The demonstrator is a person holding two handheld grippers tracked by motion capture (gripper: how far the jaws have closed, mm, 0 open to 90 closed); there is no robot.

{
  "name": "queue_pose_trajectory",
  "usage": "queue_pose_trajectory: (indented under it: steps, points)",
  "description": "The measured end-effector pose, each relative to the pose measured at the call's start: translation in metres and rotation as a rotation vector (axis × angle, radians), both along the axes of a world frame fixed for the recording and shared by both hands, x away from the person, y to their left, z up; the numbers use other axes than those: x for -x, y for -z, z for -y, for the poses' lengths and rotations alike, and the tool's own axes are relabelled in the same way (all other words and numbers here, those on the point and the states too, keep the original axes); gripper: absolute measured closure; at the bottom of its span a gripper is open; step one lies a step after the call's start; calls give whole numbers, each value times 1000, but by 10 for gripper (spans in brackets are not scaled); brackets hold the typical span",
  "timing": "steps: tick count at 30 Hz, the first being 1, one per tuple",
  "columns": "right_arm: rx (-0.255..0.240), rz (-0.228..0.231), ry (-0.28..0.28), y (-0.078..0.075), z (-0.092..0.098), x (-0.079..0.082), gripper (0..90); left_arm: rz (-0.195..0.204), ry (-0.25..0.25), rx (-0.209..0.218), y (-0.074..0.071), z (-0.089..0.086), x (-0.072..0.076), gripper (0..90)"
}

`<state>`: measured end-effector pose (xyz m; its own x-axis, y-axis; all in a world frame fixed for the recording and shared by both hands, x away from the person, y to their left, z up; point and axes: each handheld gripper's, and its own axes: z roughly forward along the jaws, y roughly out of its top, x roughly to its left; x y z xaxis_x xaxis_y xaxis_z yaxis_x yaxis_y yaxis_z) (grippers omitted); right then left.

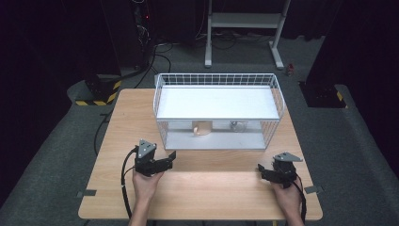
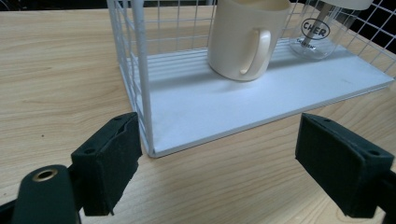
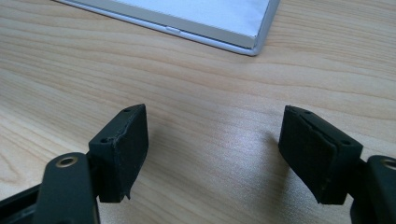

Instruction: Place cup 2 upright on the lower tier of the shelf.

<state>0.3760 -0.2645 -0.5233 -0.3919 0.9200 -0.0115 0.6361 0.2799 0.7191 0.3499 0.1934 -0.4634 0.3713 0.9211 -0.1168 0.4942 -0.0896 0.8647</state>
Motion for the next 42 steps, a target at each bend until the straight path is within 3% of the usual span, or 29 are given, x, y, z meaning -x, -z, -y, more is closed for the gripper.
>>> queue_pose_trajectory:
  steps: [10, 17, 23, 42]
  points:
    - [0, 0, 0, 0, 0, 0, 243, -16, -14, -6, 4, -9, 5, 142]
    - [1, 0, 1, 0, 0, 0, 243, -28, -22, -42, 9, -11, 7, 142]
    - [0, 0, 1, 0, 0, 0, 243, -41, -35, -44, 14, -13, 8, 143]
    - [0, 0, 1, 0, 0, 0, 243, -86, -67, -71, 33, -19, 3, 149]
